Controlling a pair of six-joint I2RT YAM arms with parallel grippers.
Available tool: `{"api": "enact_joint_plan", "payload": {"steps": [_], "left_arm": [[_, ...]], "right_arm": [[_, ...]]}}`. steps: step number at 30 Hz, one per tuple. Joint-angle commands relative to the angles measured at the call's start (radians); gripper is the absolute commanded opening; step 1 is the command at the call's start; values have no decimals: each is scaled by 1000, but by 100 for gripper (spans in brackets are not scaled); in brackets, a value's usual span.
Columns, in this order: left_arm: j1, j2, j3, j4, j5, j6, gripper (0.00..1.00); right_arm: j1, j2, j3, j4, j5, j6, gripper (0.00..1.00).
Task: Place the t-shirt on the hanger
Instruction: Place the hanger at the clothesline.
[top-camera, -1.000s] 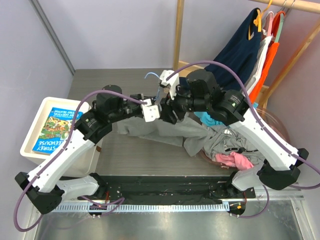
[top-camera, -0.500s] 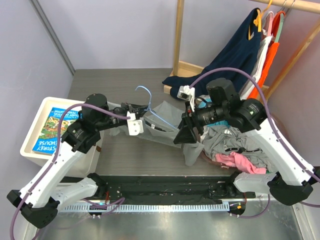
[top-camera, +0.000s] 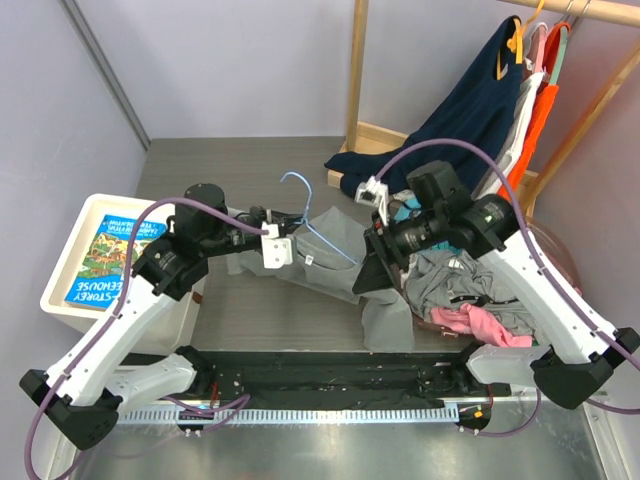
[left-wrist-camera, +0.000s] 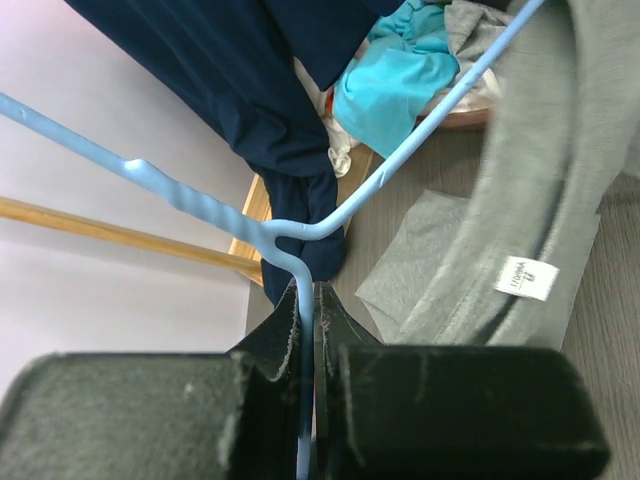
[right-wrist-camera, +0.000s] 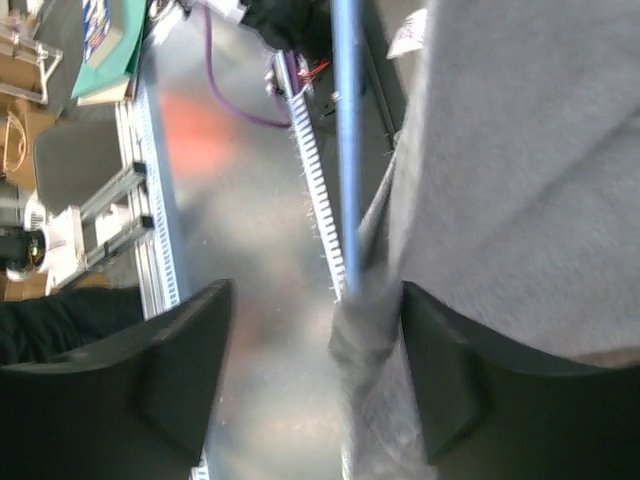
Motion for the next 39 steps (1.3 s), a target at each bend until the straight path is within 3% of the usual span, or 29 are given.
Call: {"api": "enact_joint_plan", "payload": {"steps": [1,3,6,13,18,25,26,27,31,34,36,38,39], "left_arm": [[2,-35,21,44,38,25,0],[2,-38,21,34,33,26,0],[2,-41,20,41,32,28,0],[7,-7,17,115,32,-34,0],[7,20,18,159,35,-70,0],[5,63,3,188,42,-98,0],[5,66,1,193,41,-99,0],[5,74,1,196,38,-101,0],[7,82,1,195,15,-139,0],[8,68,3,163,-25,-208,26],[16,50,-2,153,-39,-253,72],[30,11,-15,178,-86,-342,100],[34,-2,-17,179,-103,-366,100]], "right_arm": [[-134,48,175,-123,-19,-100,80],[-163,74,261,-173,-30,-161,85],[-174,88,266,-240,-45,-200,84],[-173,31,67,-241,-163,-218,70],[-154,45,48,-204,-214,-190,62],[-122,43,46,-90,-283,-36,23],[-122,39,39,-78,-290,1,9],[-122,26,23,-57,-293,24,1],[-125,-17,-10,-27,-254,87,1],[-150,-73,-56,63,-235,220,1],[-176,-110,-101,160,-208,332,1],[-232,-153,-119,175,-141,354,1],[-254,-165,-135,175,-122,362,1]]}}
